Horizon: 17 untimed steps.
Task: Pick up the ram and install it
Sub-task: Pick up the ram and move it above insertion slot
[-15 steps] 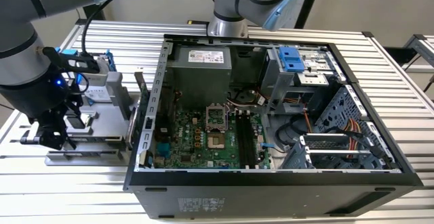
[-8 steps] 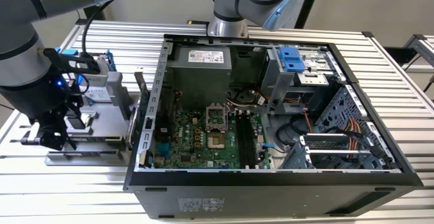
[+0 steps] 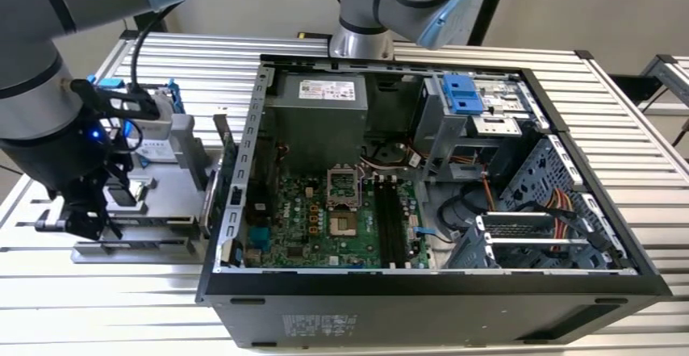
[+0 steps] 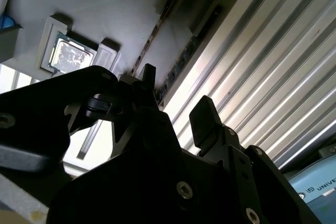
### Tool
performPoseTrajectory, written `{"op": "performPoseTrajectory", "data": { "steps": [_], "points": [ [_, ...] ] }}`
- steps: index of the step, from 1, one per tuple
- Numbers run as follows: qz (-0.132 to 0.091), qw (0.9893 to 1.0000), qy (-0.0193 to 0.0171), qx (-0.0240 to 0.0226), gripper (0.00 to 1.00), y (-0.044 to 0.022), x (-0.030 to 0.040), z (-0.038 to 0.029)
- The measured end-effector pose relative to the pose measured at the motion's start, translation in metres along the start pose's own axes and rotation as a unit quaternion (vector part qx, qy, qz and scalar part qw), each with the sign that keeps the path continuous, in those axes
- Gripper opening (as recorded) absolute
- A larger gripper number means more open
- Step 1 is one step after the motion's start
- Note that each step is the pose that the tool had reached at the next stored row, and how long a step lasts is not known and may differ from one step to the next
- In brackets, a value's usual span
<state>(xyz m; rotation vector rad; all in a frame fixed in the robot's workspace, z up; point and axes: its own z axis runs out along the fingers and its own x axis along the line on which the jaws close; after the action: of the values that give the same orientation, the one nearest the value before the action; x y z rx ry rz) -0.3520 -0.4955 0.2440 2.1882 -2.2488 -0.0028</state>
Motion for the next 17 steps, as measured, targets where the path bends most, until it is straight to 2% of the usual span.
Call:
{"op": "performPoseTrajectory", "data": {
  "steps": [17],
  "points": [
    [0.0,1.0,0.0,0.0,1.0,0.0,0.0,0.0046]
  ]
}}
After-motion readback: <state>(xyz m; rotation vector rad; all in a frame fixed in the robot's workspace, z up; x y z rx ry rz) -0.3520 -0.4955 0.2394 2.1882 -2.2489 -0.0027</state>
